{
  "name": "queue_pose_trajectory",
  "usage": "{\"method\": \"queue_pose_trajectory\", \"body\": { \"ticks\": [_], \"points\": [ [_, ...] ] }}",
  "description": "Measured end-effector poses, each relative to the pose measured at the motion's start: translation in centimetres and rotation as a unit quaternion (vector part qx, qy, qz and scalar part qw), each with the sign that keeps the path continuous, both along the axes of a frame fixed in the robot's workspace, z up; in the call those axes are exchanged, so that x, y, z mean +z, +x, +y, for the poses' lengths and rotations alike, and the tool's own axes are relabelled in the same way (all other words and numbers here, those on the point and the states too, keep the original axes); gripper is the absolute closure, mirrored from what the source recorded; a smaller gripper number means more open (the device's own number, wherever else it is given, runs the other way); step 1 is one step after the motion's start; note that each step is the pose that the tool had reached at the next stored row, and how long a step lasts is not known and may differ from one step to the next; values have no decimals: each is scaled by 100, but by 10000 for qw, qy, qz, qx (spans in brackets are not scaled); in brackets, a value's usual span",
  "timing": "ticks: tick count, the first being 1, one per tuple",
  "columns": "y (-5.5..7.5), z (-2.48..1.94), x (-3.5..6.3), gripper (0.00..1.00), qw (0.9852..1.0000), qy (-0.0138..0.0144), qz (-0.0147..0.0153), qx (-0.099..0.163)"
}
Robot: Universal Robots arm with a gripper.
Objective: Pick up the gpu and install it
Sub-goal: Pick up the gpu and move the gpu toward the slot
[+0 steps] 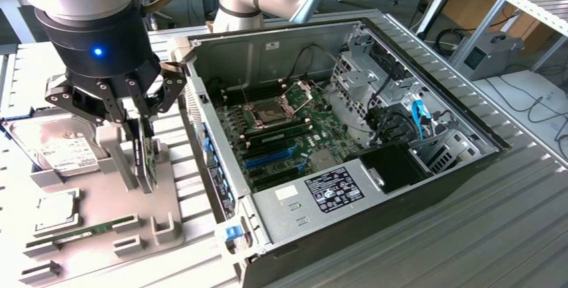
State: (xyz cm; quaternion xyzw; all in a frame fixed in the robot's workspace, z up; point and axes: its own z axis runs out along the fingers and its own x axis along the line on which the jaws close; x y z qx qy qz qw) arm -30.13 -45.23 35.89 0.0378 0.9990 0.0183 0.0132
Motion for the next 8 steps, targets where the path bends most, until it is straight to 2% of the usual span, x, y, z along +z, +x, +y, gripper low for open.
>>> {"method": "queue_pose_trajectory", "body": {
  "ticks": [8],
  "points": [
    [0, 0, 16, 74, 10000, 0, 0, 0]
  ]
}}
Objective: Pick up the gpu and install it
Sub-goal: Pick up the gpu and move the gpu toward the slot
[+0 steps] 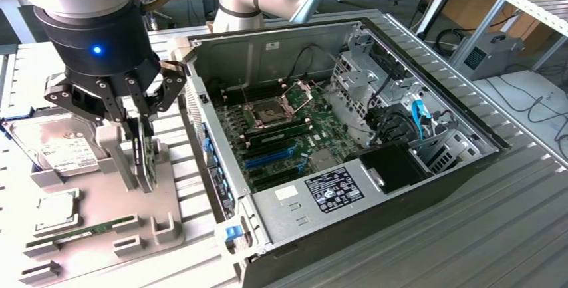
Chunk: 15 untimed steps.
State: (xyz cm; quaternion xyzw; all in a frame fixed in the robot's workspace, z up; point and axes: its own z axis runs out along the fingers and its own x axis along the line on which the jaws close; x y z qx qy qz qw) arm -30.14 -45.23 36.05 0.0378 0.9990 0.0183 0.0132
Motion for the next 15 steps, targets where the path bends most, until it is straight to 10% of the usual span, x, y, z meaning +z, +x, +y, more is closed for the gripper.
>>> {"method": "queue_pose_trajectory", "body": {
  "ticks": [15],
  "points": [
    [0, 0, 175, 74, 10000, 0, 0, 0]
  ]
}}
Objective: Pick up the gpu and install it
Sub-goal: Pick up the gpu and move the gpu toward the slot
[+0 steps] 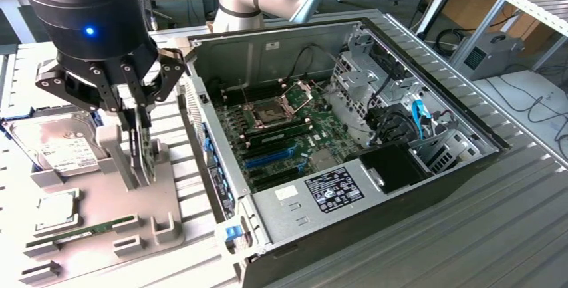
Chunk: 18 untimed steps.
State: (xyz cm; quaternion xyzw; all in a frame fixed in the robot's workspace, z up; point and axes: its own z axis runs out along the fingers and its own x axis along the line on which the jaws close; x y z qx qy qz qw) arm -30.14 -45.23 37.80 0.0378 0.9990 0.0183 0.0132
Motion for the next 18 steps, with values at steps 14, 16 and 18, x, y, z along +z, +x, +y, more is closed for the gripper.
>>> {"method": "queue_pose_trajectory", "body": {
  "ticks": [14, 16, 18],
  "points": [
    [0, 0, 136, 74, 10000, 0, 0, 0],
    [0, 0, 143, 74, 10000, 0, 0, 0],
    [0, 0, 153, 74, 10000, 0, 0, 0]
  ]
}}
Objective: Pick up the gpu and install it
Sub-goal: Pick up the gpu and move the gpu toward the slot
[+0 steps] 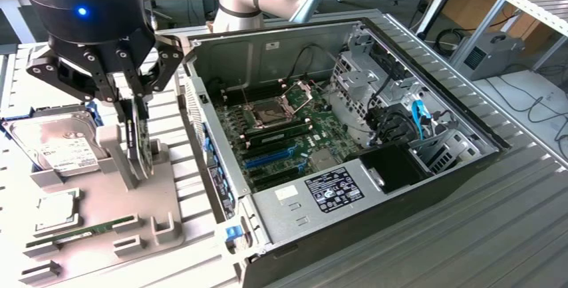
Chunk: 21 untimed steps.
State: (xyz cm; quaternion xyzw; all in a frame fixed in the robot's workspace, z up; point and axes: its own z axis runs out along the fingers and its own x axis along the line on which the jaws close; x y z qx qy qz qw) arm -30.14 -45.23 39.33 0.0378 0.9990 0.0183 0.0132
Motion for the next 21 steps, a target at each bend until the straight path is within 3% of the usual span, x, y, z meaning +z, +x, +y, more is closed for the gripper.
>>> {"method": "queue_pose_trajectory", "body": {
  "ticks": [21],
  "points": [
    [0, 0, 88, 74, 10000, 0, 0, 0]
  ]
}}
